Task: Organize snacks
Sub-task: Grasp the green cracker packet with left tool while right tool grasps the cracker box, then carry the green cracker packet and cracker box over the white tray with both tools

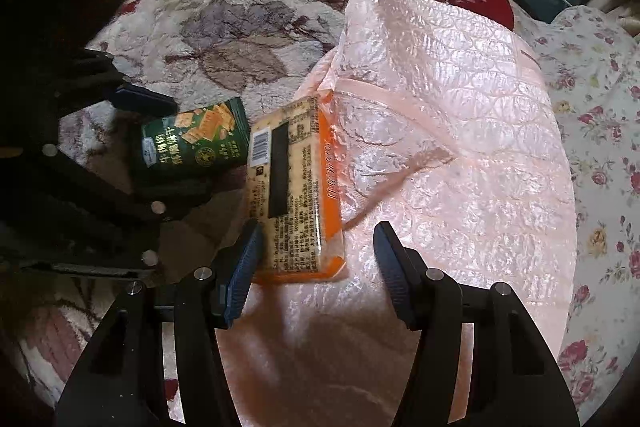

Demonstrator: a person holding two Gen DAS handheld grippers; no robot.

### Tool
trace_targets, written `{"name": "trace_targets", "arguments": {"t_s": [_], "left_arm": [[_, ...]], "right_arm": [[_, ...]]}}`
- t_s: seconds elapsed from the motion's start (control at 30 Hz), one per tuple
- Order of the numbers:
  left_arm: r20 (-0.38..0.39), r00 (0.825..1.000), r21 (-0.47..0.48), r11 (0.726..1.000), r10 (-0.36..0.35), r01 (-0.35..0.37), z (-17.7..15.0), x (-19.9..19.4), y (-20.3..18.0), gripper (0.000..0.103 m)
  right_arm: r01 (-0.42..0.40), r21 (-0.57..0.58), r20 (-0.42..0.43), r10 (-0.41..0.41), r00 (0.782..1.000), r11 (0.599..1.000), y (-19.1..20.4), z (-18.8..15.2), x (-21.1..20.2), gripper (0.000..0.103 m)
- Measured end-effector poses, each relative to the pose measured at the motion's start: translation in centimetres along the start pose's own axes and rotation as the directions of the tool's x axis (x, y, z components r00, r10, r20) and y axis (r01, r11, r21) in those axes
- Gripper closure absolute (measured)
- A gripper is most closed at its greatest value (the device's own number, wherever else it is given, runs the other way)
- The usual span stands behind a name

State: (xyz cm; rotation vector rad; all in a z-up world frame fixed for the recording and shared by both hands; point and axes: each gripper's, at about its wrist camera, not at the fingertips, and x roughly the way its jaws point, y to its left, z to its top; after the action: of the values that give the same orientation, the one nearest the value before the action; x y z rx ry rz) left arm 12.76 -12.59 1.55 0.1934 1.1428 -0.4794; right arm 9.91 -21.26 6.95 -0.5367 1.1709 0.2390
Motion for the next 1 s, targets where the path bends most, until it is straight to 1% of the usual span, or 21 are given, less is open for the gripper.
{"name": "trace_targets", "arguments": {"t_s": [0.03,0.07,0.1,0.17,0.2,0.27,0.3,0.33,0.4,0.43,0.47,0.5,0.53,0.57,0.6,0.7,0.8,0.93,1.0], "left_arm": [[0.004,1.000,-0.012,1.000,0.026,-0.026,0.0,0.0,0.4,0.055],[0.006,1.000,-0.027,0.999,0.026,-0.026,0.2,0.1,0.9,0.058],[0.007,1.000,-0.054,0.999,-0.002,0.003,0.2,-0.1,1.6,0.058],[0.009,1.000,-0.079,0.997,-0.013,0.014,0.1,-0.3,2.4,0.059],[0.012,1.000,-0.084,0.996,-0.007,0.008,-0.1,-0.6,2.6,0.059],[0.020,0.999,-0.093,0.995,0.038,-0.036,-0.6,-1.3,3.0,0.059],[0.025,0.998,-0.104,0.993,0.052,-0.049,-0.8,-1.6,3.3,0.059],[0.027,0.998,-0.120,0.991,0.061,-0.058,-1.3,-1.9,3.7,0.059],[0.034,0.996,-0.148,0.986,0.077,-0.071,-2.1,-2.7,4.5,0.059],[0.038,0.996,-0.157,0.985,0.084,-0.077,-2.5,-3.1,5.0,0.059],[0.042,0.995,-0.167,0.982,0.092,-0.084,-3.1,-3.5,5.5,0.059],[0.043,0.994,-0.174,0.980,0.104,-0.095,-3.4,-3.9,5.8,0.059],[0.047,0.992,-0.182,0.977,0.119,-0.108,-3.7,-4.3,6.1,0.059],[0.052,0.990,-0.189,0.975,0.128,-0.116,-4.1,-4.7,6.4,0.059],[0.056,0.989,-0.197,0.973,0.134,-0.121,-4.6,-5.2,6.7,0.059],[0.067,0.987,-0.232,0.964,0.149,-0.130,-5.7,-6.0,7.4,0.059],[0.083,0.982,-0.262,0.954,0.171,-0.143,-7.3,-7.5,7.5,0.059],[0.088,0.976,-0.299,0.940,0.200,-0.165,-9.2,-8.8,7.9,0.059],[0.088,0.972,-0.316,0.931,0.220,-0.182,-10.2,-9.6,8.3,0.059]], "right_arm": [[-0.009,-0.005,0.004,0.009,1.000,1.000,0.1,0.1,-0.1,0.045],[-0.014,-0.014,0.005,0.014,1.000,1.000,0.4,0.2,-0.1,0.045],[-0.013,-0.024,0.005,0.013,1.000,1.000,0.6,0.3,0.0,0.045],[-0.009,-0.045,-0.001,0.009,1.000,0.999,1.1,0.7,0.4,0.045],[-0.001,-0.060,-0.008,0.001,1.000,0.998,1.4,0.9,0.7,0.045],[0.027,-0.107,-0.017,-0.029,0.999,0.994,2.4,1.4,1.3,0.043],[0.035,-0.123,-0.021,-0.038,0.999,0.992,2.7,1.5,1.5,0.035],[0.044,-0.153,-0.031,-0.049,0.998,0.987,3.4,1.8,2.1,0.030],[0.067,-0.199,-0.047,-0.078,0.996,0.978,4.2,2.2,3.0,0.030],[0.099,-0.225,-0.061,-0.115,0.991,0.969,4.6,2.4,3.8,0.031],[0.104,-0.223,-0.068,-0.122,0.990,0.969,4.6,2.6,4.3,0.032],[0.097,-0.202,-0.063,-0.112,0.992,0.975,4.3,2.7,4.5,0.041],[0.094,-0.177,-0.056,-0.105,0.993,0.980,3.9,2.7,4.6,0.047],[0.087,-0.151,-0.053,-0.096,0.994,0.985,3.5,2.8,4.6,0.047],[0.067,-0.127,-0.049,-0.073,0.996,0.990,3.0,2.7,4.4,0.050],[0.031,-0.092,-0.033,-0.034,0.999,0.995,2.4,2.4,3.7,0.051],[-0.061,-0.024,0.016,0.062,0.998,0.998,2.5,1.8,1.7,0.051],[-0.161,0.036,0.077,0.158,0.984,0.986,3.8,0.9,-0.4,0.051],[-0.226,0.072,0.098,0.218,0.971,0.972,4.4,0.7,-0.9,0.051]]}}
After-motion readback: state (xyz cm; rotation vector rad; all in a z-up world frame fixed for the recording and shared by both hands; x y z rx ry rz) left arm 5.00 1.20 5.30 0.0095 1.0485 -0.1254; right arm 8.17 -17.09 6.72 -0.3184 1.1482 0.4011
